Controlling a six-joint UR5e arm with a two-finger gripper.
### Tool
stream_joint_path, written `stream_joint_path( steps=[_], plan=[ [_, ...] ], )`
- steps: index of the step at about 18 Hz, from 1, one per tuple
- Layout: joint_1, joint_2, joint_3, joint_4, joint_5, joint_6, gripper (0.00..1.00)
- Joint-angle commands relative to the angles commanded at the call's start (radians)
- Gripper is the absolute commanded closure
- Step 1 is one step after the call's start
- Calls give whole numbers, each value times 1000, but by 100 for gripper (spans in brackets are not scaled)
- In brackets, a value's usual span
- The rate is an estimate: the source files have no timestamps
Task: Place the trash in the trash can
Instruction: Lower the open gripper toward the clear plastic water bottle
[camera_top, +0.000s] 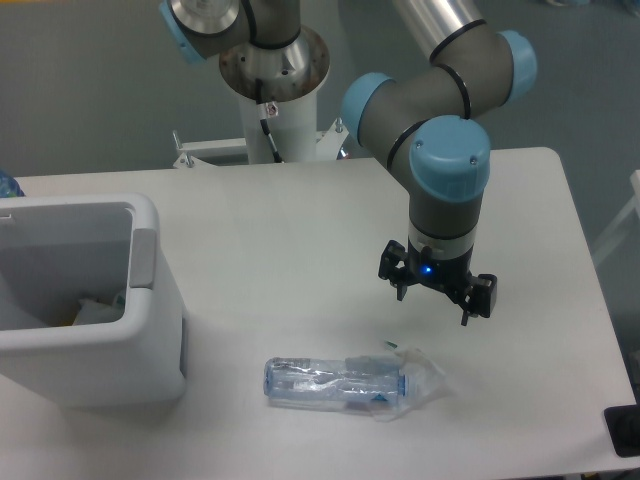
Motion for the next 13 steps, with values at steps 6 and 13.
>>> stream_joint_path(
  steps=[6,13],
  plan=[
    [0,2,-3,5,-6,-2,0],
    [-54,-6,-23,93,-8,-73,0]
  ],
)
